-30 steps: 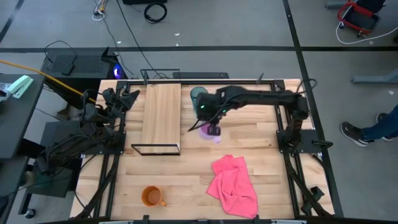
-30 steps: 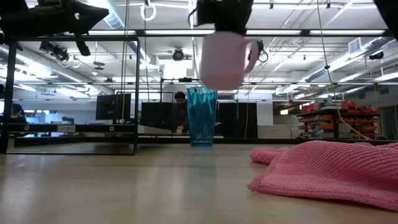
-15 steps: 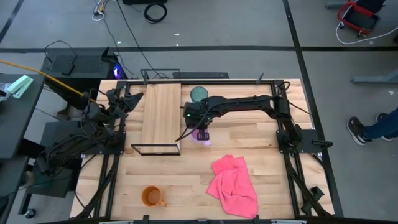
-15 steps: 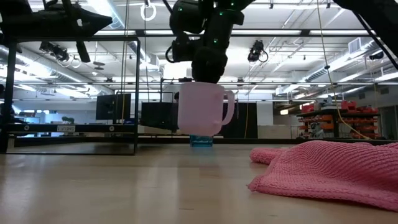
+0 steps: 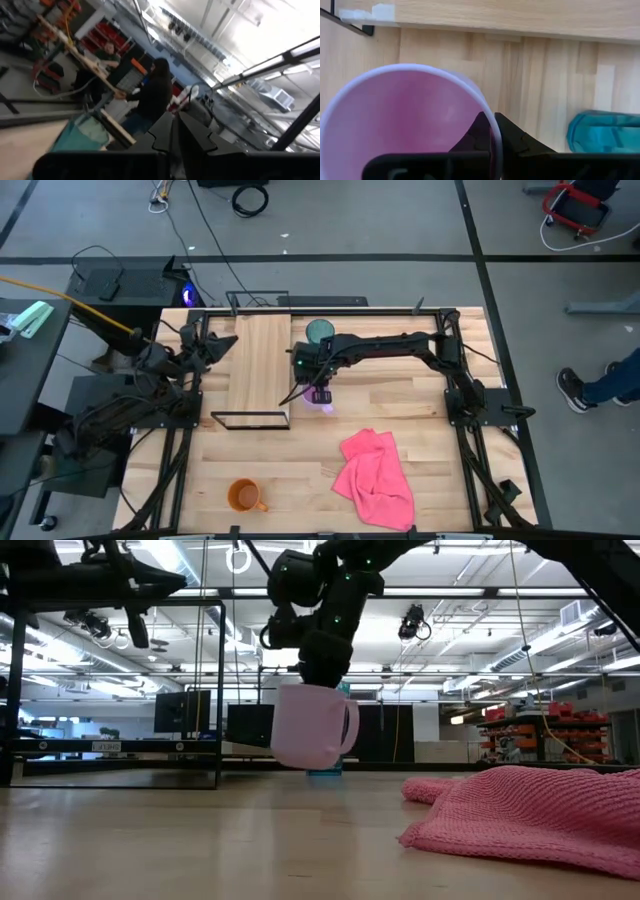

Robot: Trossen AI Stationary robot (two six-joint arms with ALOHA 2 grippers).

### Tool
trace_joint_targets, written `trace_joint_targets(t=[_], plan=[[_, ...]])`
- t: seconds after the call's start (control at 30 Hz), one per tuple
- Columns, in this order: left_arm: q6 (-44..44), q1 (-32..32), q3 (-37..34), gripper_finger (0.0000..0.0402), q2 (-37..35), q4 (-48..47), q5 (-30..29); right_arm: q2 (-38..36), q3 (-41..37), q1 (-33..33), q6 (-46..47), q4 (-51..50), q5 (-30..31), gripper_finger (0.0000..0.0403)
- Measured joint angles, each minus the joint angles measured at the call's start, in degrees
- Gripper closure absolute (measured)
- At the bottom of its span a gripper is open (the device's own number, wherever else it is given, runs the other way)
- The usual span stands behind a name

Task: Stack small to large cups/mugs on shelf
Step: Put the pink mug on the shelf

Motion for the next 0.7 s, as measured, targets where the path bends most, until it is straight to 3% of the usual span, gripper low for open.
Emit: trace_joint_targets(t=[0.7], plan=[[0.8, -10.1, 0.0, 0.0368, 9.9, 0.2, 0.4, 0.0, 0.0, -0.4, -4.8, -1.0, -1.3, 0.0393]])
